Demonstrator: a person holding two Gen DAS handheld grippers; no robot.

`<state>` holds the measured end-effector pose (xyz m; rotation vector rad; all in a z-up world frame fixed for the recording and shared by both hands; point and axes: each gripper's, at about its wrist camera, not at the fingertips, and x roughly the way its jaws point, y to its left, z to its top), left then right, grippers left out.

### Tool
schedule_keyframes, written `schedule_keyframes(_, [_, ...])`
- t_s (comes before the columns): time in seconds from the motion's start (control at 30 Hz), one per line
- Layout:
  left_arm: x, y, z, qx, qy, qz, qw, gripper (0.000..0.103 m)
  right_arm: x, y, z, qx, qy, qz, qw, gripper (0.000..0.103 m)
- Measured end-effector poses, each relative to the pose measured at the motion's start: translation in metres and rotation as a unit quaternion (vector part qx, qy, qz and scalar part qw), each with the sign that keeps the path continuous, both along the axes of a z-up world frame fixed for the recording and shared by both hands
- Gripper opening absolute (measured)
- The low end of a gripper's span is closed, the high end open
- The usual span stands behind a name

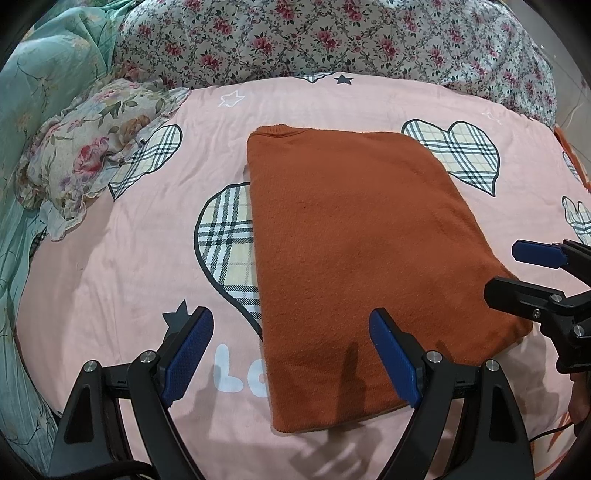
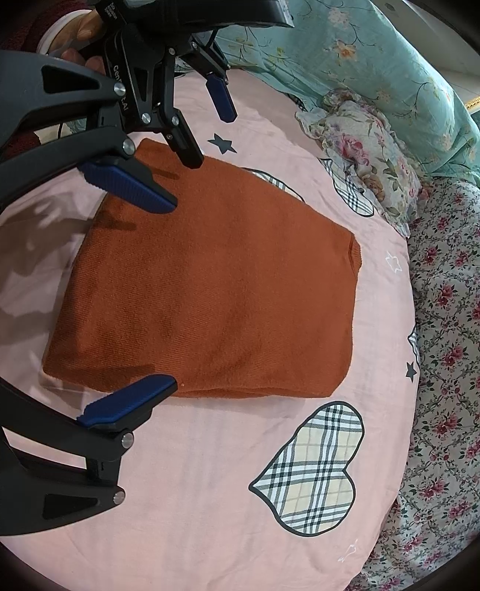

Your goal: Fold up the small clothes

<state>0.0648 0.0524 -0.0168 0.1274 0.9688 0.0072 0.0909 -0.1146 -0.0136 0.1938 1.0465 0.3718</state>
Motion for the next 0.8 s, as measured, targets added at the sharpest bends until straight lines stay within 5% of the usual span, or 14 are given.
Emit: schedule_keyframes(0.8, [0.0097,0.0025,-0.0020,0.003,-0.001,0.000,1.0000,0.087,0.0091,-0.0089,-0.0012,0.000,0.000,-0.006,1.000,0.089])
